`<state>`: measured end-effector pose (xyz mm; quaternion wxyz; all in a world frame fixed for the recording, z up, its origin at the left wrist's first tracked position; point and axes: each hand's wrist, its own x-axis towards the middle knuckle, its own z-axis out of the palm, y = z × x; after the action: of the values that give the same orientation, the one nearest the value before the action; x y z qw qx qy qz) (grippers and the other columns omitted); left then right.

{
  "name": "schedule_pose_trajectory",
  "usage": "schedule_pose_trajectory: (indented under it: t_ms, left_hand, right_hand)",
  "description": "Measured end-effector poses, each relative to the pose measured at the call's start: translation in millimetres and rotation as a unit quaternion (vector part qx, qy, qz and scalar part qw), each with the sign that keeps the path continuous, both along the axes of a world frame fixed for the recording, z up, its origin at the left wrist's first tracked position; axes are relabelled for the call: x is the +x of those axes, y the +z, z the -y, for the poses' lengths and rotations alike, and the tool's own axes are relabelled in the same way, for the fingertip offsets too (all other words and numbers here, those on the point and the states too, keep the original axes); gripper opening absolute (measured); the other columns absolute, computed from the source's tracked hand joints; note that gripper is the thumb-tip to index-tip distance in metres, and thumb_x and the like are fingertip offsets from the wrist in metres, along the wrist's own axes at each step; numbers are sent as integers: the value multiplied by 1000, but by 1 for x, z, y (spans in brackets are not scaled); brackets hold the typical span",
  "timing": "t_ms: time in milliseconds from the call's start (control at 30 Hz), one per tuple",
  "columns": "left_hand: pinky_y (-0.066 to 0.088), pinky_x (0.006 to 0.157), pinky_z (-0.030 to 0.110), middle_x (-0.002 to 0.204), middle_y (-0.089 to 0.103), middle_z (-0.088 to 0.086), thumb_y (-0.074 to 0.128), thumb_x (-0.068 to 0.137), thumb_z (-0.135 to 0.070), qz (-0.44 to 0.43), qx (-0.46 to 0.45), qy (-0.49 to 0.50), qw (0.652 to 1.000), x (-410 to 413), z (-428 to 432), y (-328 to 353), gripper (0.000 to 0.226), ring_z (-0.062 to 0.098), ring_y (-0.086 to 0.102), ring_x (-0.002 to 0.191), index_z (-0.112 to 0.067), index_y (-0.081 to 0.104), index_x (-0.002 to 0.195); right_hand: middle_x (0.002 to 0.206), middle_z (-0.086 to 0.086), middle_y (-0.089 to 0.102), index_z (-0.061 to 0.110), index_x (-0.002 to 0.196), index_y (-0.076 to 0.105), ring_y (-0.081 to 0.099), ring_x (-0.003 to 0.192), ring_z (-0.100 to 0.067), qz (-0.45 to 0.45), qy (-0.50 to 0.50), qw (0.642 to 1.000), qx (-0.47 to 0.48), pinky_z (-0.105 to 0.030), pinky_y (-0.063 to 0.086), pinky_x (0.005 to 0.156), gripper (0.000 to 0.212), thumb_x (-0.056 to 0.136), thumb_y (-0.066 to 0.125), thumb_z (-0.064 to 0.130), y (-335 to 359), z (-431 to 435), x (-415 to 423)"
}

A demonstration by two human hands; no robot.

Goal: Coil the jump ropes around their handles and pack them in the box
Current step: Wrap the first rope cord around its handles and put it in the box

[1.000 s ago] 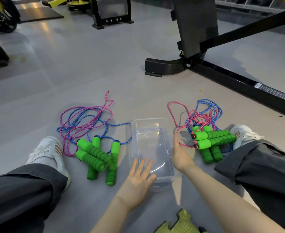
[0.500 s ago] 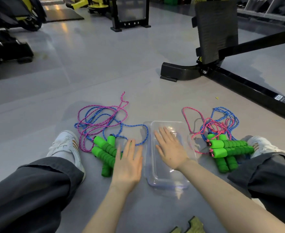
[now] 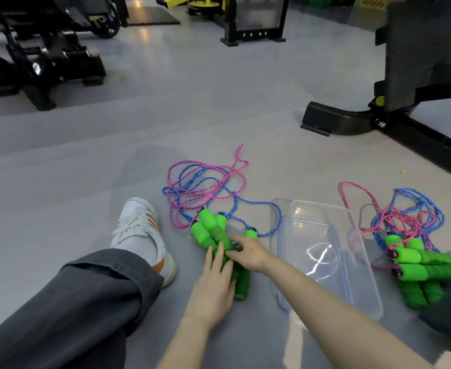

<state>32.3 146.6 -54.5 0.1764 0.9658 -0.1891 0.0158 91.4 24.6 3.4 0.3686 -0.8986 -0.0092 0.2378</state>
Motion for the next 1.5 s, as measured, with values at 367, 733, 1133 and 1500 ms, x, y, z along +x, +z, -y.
schedule_pose_trajectory:
  t_ms: [367, 733, 1133, 1500]
  left_hand:
    - [53, 77, 30, 157, 19, 9, 71, 73, -8, 50, -133, -48, 989, 5, 10, 4, 37, 24, 29, 141, -9, 58, 107]
    - [14, 112, 17, 160, 7, 5, 71, 81, -41, -66, -187, 84, 977, 6, 8, -1, 50, 2, -8, 143, -7, 48, 110]
    - [42, 100, 55, 138, 47, 23, 54, 54, -13, 33, -104, 16, 994, 10, 1, -15, 35, 34, 37, 135, -12, 49, 89]
    - [42, 103, 46, 130, 57, 19, 79, 45, -13, 40, 22, -32, 998, 17, -10, -18, 47, 33, 53, 124, -8, 65, 89]
  right_hand:
    - [77, -1, 49, 12, 105, 48, 55, 78, -24, -87, -129, 987, 50, -40, 53, 72, 27, 81, 59, 5, 5, 29, 5]
    - [74, -6, 60, 18, 75, 53, 63, 81, -29, -44, -60, 996, 46, -47, 52, 86, 15, 83, 48, 5, -13, 21, -3]
    - [159, -9, -1, 14, 150, 3, 1, 145, -31, 296, 504, 680, -442, -46, 0, 116, 72, 92, 44, 4, 13, 17, 51]
    - [93, -4, 69, 8, 111, 69, 67, 89, -22, 422, 415, 717, -367, -41, 55, 84, 74, 39, 82, 18, -33, 16, 50]
